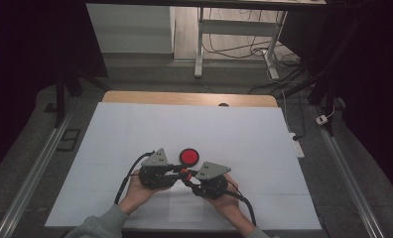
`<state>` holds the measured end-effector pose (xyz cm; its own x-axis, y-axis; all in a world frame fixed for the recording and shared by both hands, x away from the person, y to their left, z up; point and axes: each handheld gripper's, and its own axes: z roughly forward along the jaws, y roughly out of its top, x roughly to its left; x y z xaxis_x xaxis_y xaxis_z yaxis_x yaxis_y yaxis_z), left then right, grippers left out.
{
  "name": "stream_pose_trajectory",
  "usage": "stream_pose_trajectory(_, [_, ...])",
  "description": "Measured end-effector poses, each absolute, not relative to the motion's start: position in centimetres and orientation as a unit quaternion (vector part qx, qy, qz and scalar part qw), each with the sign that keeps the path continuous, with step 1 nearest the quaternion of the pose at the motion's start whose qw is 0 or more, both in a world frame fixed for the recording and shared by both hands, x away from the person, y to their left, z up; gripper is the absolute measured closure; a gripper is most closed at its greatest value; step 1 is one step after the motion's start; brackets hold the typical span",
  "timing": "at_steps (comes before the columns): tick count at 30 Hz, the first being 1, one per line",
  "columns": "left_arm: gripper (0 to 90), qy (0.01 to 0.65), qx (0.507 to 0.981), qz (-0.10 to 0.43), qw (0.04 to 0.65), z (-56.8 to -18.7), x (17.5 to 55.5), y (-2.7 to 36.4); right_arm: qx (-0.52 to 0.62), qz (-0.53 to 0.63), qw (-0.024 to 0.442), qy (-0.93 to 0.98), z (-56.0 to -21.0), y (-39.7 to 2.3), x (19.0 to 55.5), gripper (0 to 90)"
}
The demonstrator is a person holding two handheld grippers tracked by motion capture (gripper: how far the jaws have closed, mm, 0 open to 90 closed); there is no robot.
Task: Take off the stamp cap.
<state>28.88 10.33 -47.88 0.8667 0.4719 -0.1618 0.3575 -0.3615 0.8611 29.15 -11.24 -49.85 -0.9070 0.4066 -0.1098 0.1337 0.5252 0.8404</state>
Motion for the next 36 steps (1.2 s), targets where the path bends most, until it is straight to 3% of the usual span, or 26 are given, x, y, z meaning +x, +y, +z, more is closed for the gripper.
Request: stream_pose_trajectory(36, [72.9,0.253,0.820,0.054,0.511,-47.92,28.88,10.44,0.149,0.463,0.165,0.858,-49.94,-11.32,28.89,64.8])
